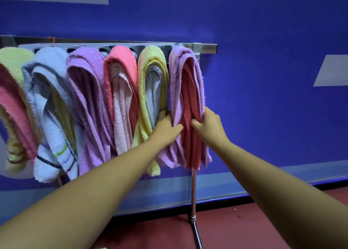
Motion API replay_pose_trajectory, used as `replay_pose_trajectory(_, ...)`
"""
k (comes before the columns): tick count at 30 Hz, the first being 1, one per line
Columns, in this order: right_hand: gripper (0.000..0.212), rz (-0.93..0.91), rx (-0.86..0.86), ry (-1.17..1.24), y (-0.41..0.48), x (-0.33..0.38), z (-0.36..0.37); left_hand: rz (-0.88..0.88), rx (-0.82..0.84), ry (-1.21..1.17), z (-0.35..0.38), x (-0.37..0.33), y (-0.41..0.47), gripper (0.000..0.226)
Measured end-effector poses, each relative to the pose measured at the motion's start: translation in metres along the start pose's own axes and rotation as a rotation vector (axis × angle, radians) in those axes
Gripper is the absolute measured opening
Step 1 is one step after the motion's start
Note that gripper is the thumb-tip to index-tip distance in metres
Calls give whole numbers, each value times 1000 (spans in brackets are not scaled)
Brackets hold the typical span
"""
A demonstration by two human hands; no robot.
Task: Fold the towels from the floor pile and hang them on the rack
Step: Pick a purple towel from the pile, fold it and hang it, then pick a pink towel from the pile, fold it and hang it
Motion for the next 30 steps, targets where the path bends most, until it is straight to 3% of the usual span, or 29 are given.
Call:
replay_pose_trajectory(2,24,-41,43,-142,-4,-3,-2,78,64,93,-3,8,-7,64)
replay_pose_trajectory(5,40,-77,237,-346,-26,-7,0,84,152,207,-6,24,-25,72)
replay_pose_trajectory(9,67,-19,373,-368,-65,-5,3,56,266,199,-15,43,-64,63)
replay_pose_trajectory(13,67,145,435,-384,-105,-4,12,1,252,121,-43,72,-100,51)
replay_pose_trajectory(15,56,231,433,-388,-128,4,14,-83,198,70,-65,86,-122,39)
replay_pose_trajectory(17,49,308,455,-373,-154,5,22,-139,196,102,-85,103,-148,30)
replay_pose_trajectory(20,55,369,511,-386,-194,9,40,-191,213,178,-108,129,-188,21)
replay_pose_trajectory(27,55,428,709,-411,-319,0,108,-408,340,231,-128,216,-292,13)
replay_pose_trajectory(30,55,450,844,-448,-370,-18,131,-490,316,221,-122,256,-327,18)
Point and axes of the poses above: each hand's wrist, its own y-axis towards the middle knuckle, its own z-axis out of the palm, x = y × z, the point moved 1 cm from there along y, towards the middle knuckle, and after that the axes turned 10 degrees about -x, right-handed, at the moved point
